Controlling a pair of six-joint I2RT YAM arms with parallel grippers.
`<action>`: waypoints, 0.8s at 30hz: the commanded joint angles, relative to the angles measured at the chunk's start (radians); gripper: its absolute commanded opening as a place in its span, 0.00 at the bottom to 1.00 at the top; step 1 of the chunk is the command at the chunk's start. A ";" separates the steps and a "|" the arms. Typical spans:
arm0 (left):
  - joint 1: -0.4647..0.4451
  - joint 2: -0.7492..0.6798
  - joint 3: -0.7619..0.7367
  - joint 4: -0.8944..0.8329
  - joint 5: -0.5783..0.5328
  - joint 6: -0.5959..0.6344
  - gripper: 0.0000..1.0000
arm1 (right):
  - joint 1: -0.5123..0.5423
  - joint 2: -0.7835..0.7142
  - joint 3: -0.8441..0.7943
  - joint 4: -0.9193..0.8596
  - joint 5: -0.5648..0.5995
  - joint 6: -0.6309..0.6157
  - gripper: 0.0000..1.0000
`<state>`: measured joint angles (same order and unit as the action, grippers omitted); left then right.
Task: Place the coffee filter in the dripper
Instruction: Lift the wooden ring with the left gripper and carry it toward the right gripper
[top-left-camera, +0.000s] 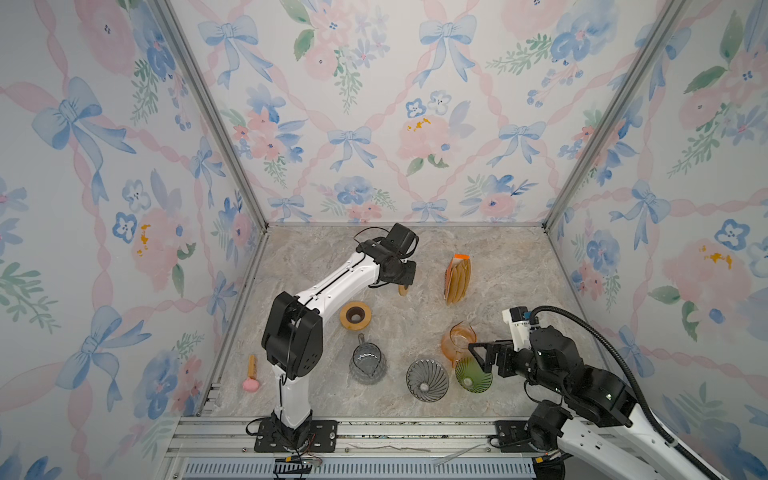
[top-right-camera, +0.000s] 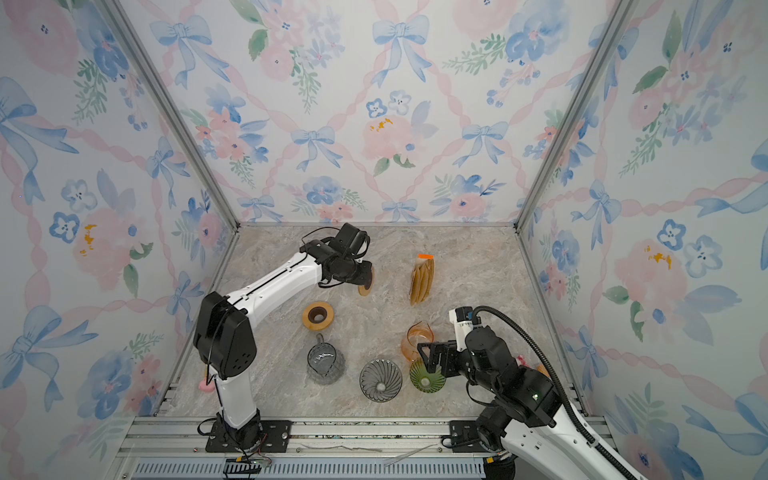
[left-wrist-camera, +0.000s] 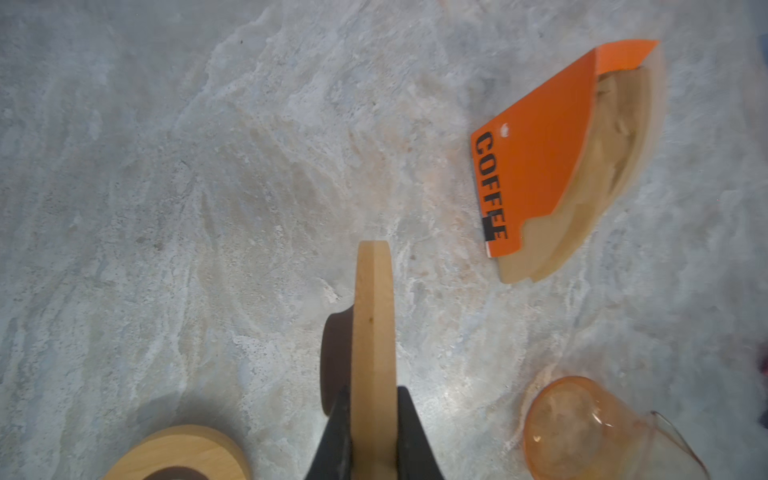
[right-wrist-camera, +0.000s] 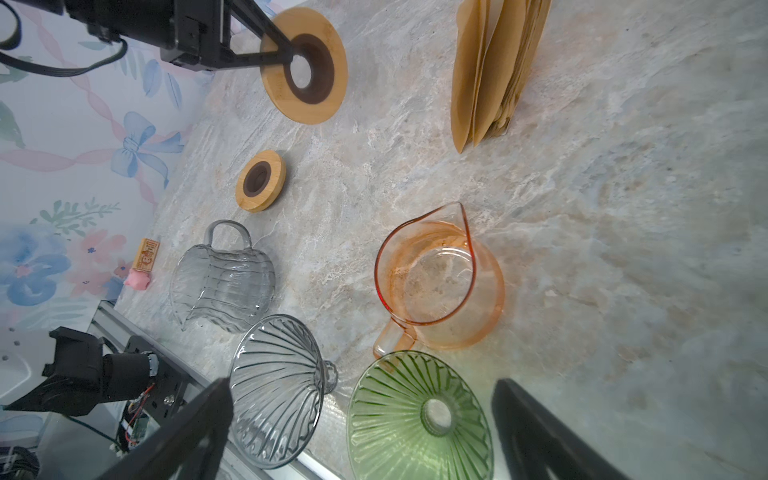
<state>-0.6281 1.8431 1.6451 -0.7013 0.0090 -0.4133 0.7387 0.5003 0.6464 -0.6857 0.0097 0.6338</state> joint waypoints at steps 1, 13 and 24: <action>-0.007 -0.106 -0.079 0.121 0.107 -0.068 0.10 | -0.046 0.005 -0.012 0.066 -0.101 0.045 0.98; -0.002 -0.450 -0.507 0.637 0.326 -0.262 0.08 | -0.332 0.044 -0.112 0.361 -0.563 0.193 0.90; 0.035 -0.565 -0.710 0.958 0.519 -0.478 0.09 | -0.418 0.126 -0.169 0.721 -0.723 0.392 0.83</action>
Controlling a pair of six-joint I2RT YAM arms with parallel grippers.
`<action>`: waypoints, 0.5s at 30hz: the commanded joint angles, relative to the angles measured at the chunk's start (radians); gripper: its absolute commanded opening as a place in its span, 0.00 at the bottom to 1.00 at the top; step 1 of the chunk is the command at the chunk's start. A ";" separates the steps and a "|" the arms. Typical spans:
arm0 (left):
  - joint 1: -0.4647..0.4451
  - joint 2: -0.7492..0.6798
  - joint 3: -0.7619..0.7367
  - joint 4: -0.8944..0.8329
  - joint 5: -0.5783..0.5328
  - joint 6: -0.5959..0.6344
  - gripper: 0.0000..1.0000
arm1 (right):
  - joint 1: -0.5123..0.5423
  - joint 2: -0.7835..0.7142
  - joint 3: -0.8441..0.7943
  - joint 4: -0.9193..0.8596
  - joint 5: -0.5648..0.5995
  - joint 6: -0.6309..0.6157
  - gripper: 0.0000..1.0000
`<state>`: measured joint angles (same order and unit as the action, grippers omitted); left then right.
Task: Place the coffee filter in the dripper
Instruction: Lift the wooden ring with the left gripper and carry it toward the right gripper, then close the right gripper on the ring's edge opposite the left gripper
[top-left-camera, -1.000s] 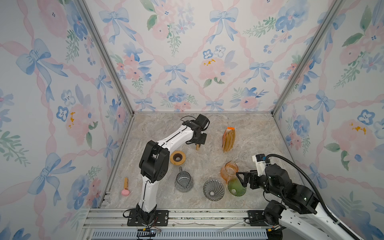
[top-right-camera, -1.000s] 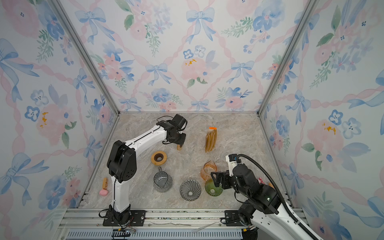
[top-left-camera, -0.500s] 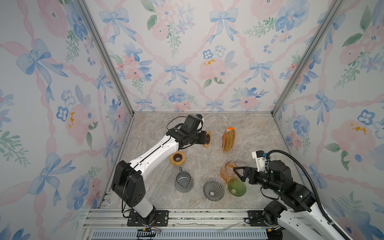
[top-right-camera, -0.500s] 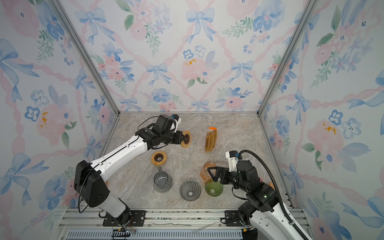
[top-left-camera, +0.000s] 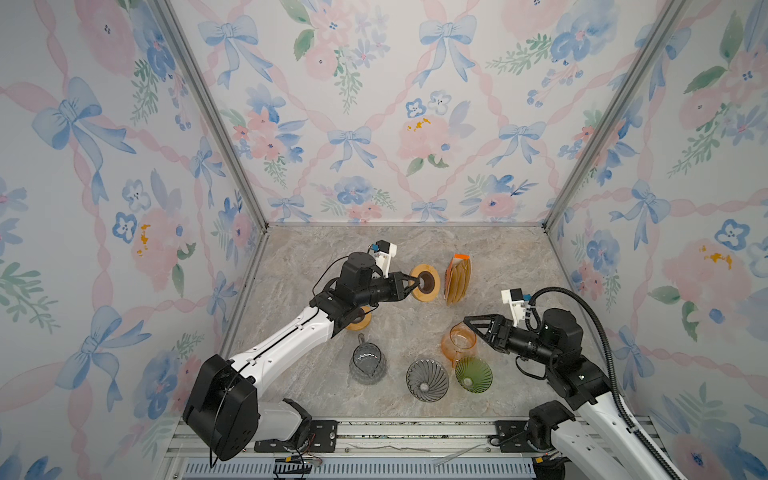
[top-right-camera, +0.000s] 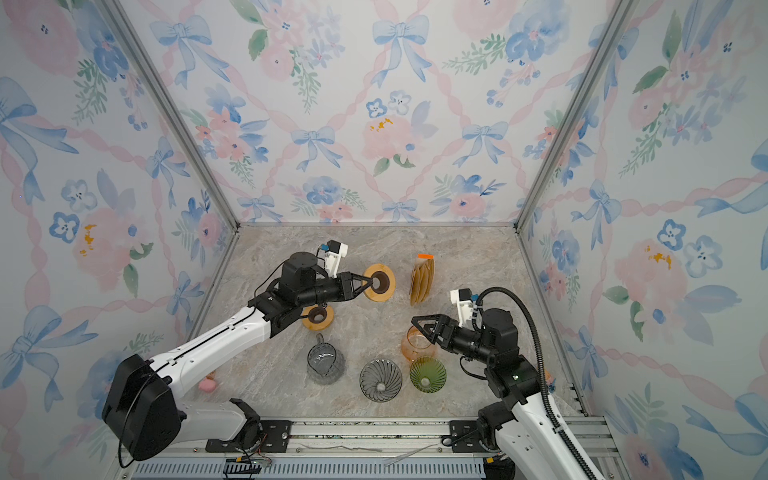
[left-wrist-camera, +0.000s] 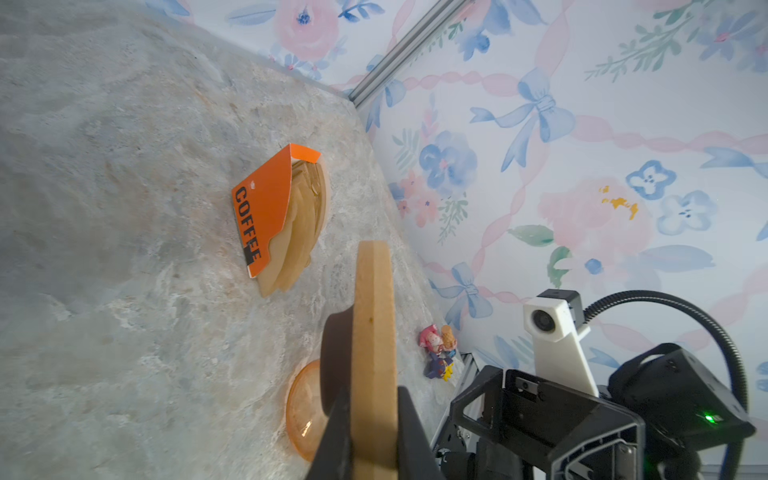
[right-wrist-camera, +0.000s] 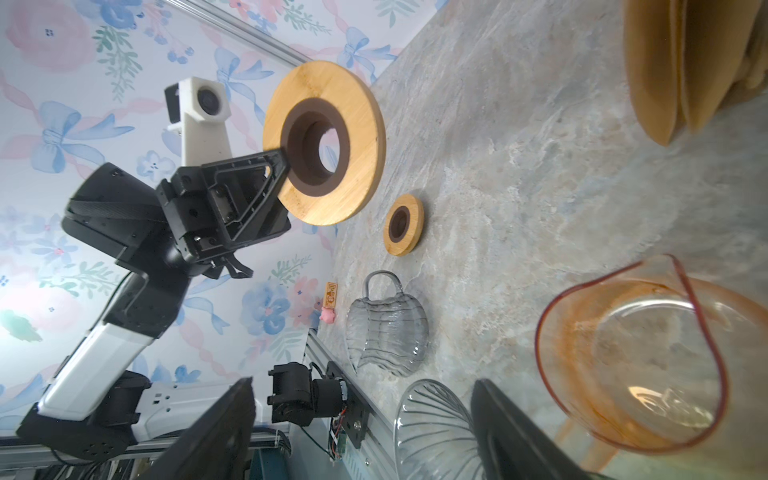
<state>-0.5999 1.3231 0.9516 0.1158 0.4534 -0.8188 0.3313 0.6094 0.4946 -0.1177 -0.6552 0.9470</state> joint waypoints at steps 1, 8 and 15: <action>0.008 -0.053 -0.025 0.153 0.082 -0.084 0.09 | -0.011 0.024 -0.018 0.178 -0.058 0.090 0.83; 0.009 -0.075 -0.097 0.286 0.167 -0.201 0.09 | -0.014 0.116 -0.024 0.381 -0.078 0.177 0.81; 0.005 -0.085 -0.129 0.388 0.248 -0.319 0.10 | -0.017 0.184 -0.022 0.593 -0.112 0.286 0.78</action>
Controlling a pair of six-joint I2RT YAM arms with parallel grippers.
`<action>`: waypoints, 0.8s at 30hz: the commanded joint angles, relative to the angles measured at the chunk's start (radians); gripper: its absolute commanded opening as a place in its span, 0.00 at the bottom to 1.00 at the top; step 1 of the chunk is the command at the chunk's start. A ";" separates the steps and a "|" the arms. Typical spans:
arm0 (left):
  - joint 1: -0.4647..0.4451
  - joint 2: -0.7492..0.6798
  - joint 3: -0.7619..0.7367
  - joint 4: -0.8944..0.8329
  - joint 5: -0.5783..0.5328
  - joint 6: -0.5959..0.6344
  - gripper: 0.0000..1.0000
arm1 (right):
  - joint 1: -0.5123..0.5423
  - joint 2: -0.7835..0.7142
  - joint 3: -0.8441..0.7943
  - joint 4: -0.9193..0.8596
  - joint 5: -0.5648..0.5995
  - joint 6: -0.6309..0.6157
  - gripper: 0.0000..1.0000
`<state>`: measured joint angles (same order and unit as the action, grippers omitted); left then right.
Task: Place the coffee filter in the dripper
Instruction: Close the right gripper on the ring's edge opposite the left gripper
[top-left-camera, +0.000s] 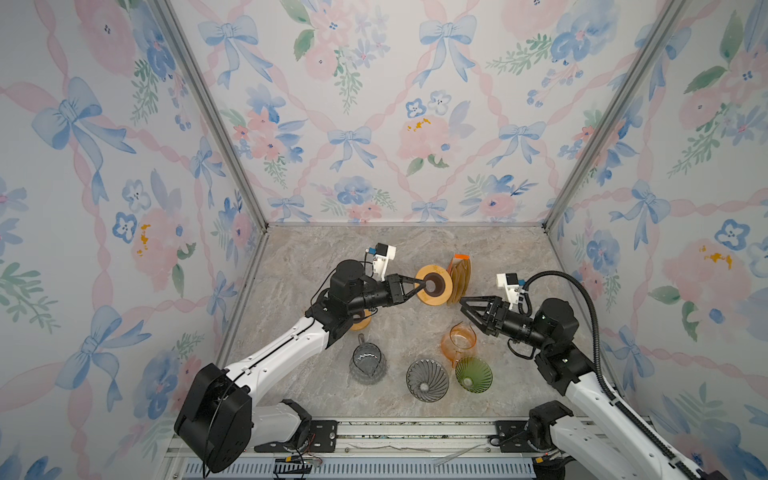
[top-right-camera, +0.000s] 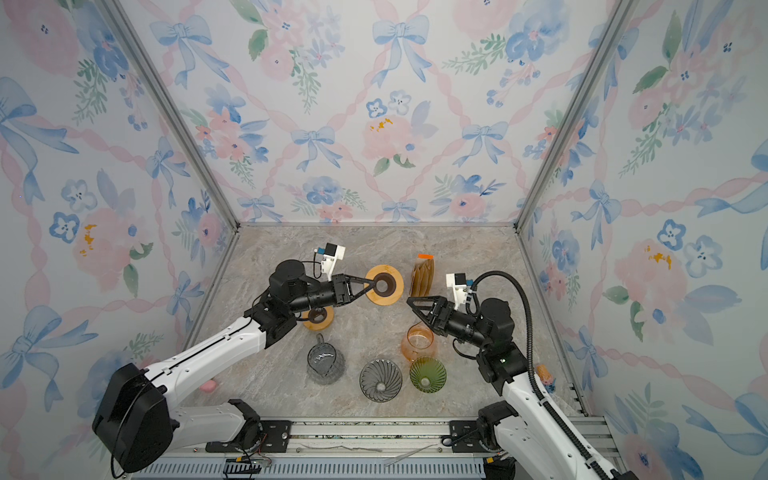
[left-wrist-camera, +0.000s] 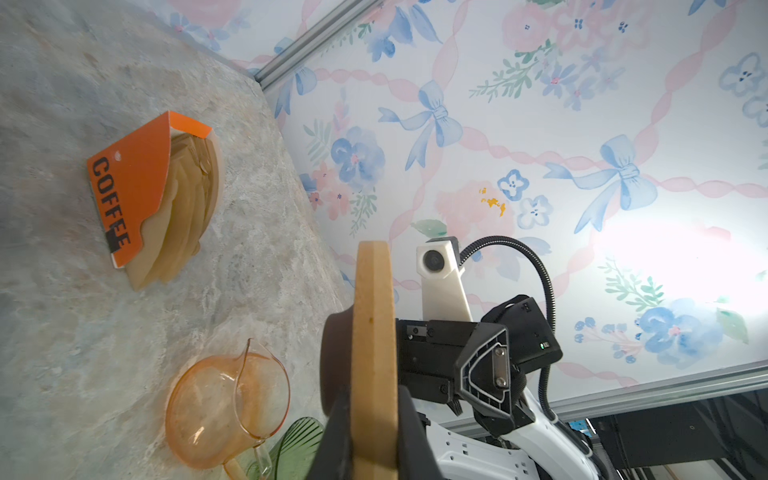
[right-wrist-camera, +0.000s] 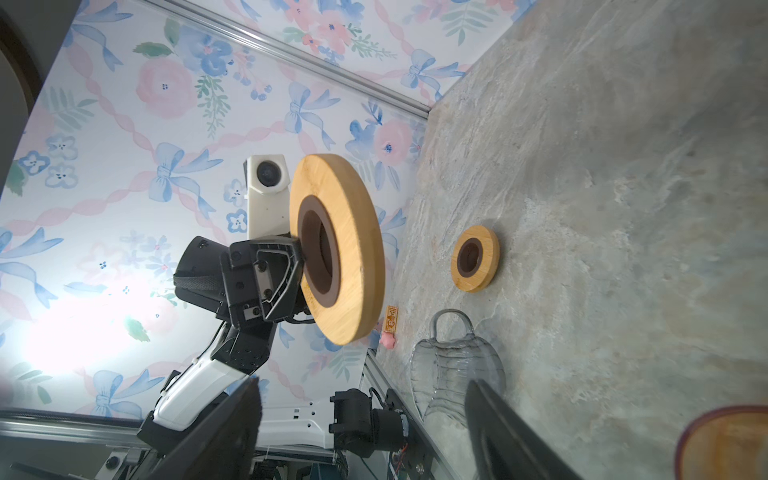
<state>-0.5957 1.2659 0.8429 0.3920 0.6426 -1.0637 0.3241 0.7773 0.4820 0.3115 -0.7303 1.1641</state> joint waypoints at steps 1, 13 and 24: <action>0.000 -0.030 -0.027 0.133 0.065 -0.092 0.10 | -0.010 0.025 -0.011 0.186 -0.038 0.081 0.77; -0.062 0.013 -0.072 0.288 0.065 -0.241 0.11 | -0.002 0.058 -0.013 0.308 -0.051 0.147 0.63; -0.090 0.047 -0.073 0.306 0.068 -0.273 0.11 | 0.000 0.045 -0.005 0.269 -0.050 0.132 0.40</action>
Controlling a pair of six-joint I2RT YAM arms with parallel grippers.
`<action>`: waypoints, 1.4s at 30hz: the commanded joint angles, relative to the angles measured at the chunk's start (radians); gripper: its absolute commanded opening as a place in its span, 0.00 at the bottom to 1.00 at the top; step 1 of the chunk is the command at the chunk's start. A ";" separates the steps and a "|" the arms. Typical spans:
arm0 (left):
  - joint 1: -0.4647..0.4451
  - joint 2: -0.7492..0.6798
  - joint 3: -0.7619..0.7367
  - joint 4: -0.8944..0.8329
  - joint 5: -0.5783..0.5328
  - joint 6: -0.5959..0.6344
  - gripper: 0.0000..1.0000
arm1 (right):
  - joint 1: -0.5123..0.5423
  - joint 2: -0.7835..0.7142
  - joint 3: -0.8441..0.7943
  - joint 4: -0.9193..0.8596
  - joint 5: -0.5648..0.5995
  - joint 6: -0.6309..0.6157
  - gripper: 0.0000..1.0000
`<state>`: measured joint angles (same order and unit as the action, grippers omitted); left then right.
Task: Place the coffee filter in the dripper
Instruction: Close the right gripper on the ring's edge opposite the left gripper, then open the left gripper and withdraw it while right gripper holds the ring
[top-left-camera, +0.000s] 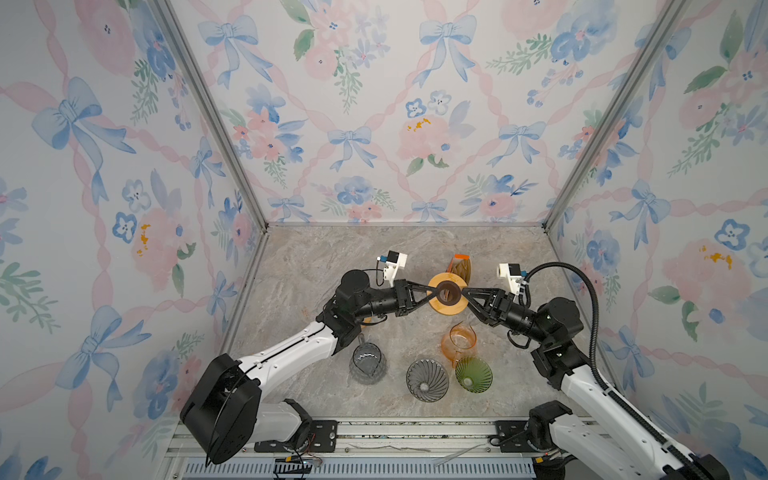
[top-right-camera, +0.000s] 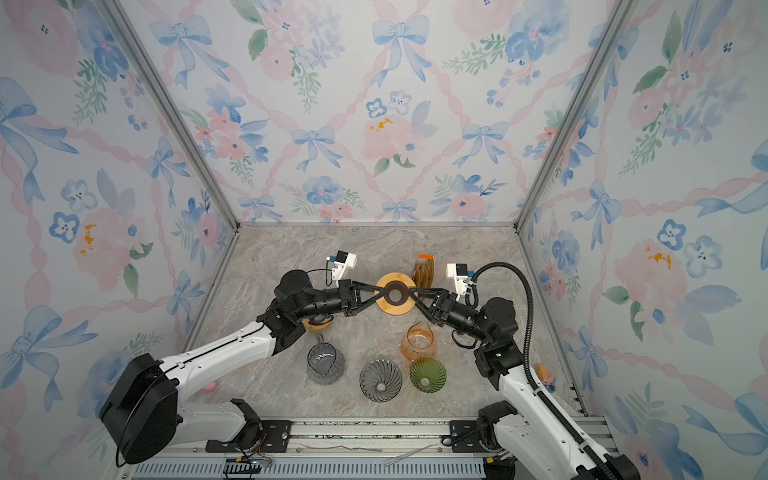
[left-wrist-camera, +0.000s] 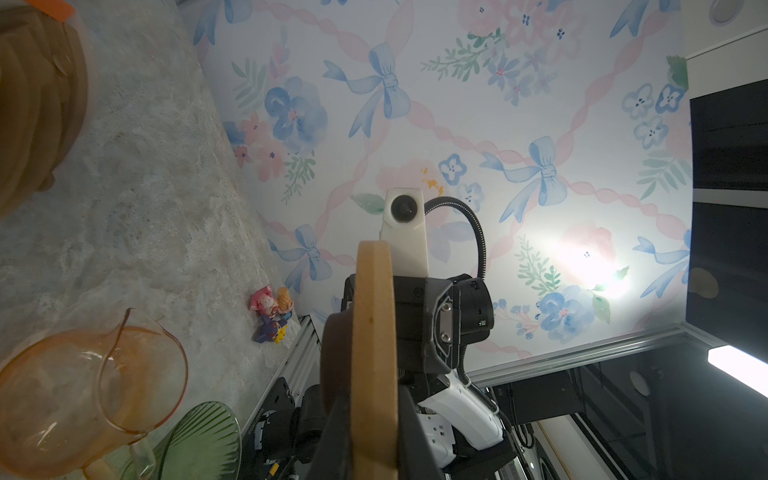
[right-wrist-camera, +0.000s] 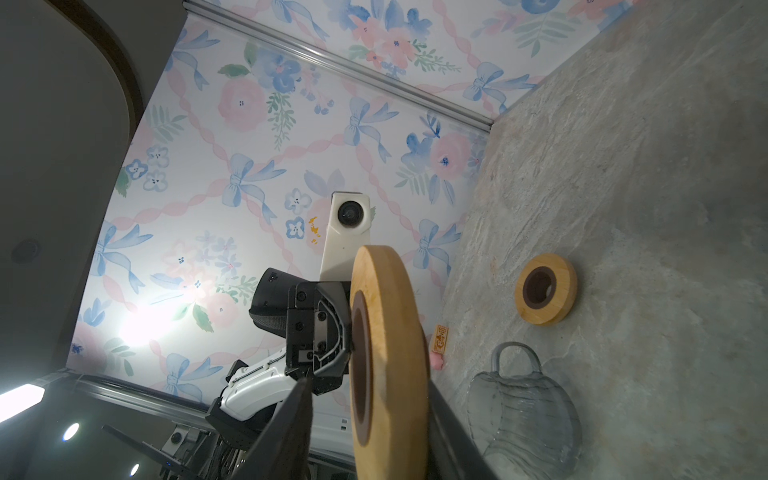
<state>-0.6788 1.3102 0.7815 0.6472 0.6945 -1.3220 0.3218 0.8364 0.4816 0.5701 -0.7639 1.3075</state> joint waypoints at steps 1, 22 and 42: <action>-0.008 0.000 -0.013 0.051 0.013 -0.015 0.11 | 0.002 -0.017 -0.003 -0.003 -0.015 -0.017 0.39; 0.061 -0.041 -0.069 -0.063 0.041 0.067 0.74 | -0.035 -0.114 0.004 -0.224 -0.006 -0.102 0.16; 0.172 -0.334 0.049 -0.929 -0.079 0.824 0.98 | -0.240 -0.268 0.023 -0.779 -0.059 -0.320 0.15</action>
<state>-0.5156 1.0237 0.7994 -0.1337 0.6491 -0.6643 0.0902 0.5911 0.4820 -0.0658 -0.8356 1.0721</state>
